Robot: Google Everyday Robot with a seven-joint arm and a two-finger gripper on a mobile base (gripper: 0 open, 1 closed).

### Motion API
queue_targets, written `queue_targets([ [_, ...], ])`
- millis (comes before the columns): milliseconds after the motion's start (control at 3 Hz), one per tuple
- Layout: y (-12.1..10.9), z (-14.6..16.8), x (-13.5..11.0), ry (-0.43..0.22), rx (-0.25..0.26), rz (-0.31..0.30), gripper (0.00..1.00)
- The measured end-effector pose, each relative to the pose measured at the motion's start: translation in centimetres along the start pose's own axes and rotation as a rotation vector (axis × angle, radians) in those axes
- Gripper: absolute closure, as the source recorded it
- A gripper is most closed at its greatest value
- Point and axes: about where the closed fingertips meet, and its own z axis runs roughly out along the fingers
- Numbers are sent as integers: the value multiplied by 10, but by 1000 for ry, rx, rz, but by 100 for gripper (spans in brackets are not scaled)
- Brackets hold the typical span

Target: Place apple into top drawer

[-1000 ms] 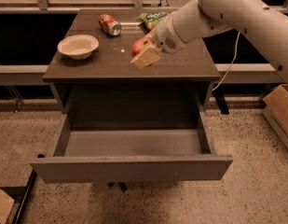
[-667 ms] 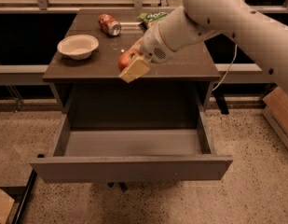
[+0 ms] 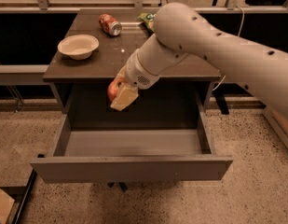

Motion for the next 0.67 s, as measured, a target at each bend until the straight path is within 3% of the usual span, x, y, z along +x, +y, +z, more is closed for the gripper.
queue_targets([
  [333, 14, 44, 30, 61, 51, -11, 100],
  [667, 14, 44, 30, 61, 50, -11, 100],
])
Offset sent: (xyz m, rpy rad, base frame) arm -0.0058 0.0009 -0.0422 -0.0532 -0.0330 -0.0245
